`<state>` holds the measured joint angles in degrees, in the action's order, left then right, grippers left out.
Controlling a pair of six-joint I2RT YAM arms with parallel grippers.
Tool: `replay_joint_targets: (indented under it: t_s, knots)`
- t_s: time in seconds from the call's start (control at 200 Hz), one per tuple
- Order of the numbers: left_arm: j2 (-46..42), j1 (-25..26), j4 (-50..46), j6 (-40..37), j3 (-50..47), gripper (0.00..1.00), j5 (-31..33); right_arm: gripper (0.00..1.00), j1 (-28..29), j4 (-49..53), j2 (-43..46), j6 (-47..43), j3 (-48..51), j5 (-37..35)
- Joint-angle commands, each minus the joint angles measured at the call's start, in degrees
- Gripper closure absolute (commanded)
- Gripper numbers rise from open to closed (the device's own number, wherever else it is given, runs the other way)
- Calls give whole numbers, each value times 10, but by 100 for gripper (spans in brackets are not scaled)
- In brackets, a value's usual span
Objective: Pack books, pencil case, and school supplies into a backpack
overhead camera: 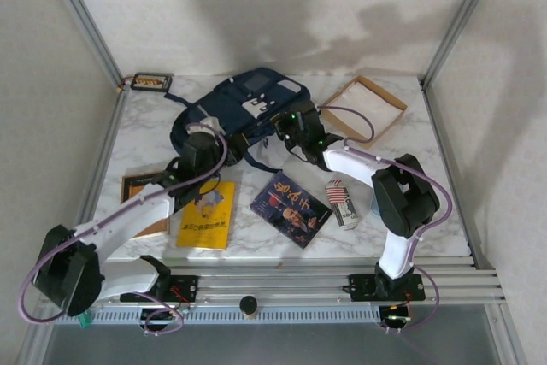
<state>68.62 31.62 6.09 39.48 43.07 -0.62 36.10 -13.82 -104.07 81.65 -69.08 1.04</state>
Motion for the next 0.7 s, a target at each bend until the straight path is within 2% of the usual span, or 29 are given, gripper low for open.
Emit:
replay_joint_targets:
  t_s: [0.0,0.085,0.16,0.371,0.481,0.696]
  knots:
    - [-7,21,5,10,-14,45,35,100,13,-37,40,41,-19,22]
    - [3,48,8,-24,-8,50,29,100,14,-39,44,55,-18,29]
    - [17,67,16,-53,-5,50,26,100,16,-28,51,62,-21,23]
    - [84,70,-4,-138,39,51,24,99,15,-12,59,76,-37,27]
    - [106,78,38,-180,37,51,24,100,15,-13,59,81,-39,28]
    - [156,80,105,-244,37,55,95,100,16,-37,62,91,-27,30]
